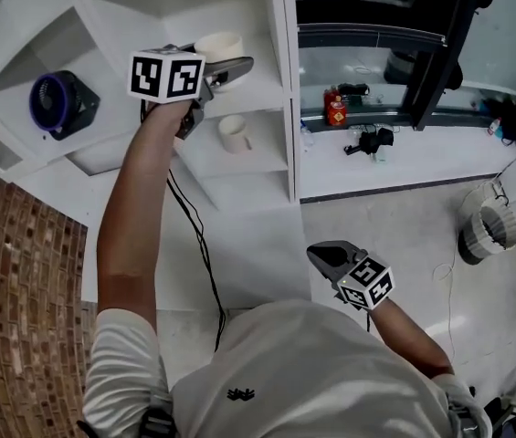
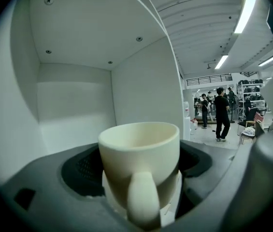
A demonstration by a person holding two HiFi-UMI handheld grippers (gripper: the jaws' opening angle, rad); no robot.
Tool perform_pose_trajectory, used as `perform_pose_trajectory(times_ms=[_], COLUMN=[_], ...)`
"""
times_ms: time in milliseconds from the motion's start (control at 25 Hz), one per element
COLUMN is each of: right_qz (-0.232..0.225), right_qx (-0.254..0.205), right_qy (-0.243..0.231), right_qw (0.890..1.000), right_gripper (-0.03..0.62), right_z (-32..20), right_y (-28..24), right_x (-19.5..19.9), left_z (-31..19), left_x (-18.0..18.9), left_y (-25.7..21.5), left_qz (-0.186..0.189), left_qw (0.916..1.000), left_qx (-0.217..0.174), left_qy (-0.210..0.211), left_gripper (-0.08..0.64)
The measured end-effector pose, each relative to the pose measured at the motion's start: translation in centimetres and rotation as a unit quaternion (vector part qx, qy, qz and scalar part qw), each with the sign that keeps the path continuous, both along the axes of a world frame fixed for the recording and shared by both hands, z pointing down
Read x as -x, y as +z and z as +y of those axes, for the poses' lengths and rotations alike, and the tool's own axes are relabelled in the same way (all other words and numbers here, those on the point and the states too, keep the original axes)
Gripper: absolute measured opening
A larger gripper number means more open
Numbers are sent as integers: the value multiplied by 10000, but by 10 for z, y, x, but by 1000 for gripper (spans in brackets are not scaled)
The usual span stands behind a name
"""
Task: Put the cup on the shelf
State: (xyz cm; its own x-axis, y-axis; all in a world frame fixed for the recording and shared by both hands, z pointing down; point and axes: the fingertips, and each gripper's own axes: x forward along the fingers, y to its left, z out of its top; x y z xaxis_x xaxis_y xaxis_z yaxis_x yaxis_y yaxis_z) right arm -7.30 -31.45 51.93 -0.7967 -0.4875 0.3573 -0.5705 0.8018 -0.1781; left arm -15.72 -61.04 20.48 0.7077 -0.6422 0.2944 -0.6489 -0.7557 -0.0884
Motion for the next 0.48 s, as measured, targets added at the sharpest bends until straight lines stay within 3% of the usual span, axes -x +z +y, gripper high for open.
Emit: perform_pose_trajectory(times_ms=[480], right_qz=[7], right_qx=[96], right_qy=[422], right_qw=[9991], right_gripper=[11], right_z=[-4], right_y=[8], right_x=[0], left_z=[-44], left_x=[0], left_y=[10], left_qz=[9], left_qw=[9999], left_qx=[83], left_qy=[-96], left_gripper=[437])
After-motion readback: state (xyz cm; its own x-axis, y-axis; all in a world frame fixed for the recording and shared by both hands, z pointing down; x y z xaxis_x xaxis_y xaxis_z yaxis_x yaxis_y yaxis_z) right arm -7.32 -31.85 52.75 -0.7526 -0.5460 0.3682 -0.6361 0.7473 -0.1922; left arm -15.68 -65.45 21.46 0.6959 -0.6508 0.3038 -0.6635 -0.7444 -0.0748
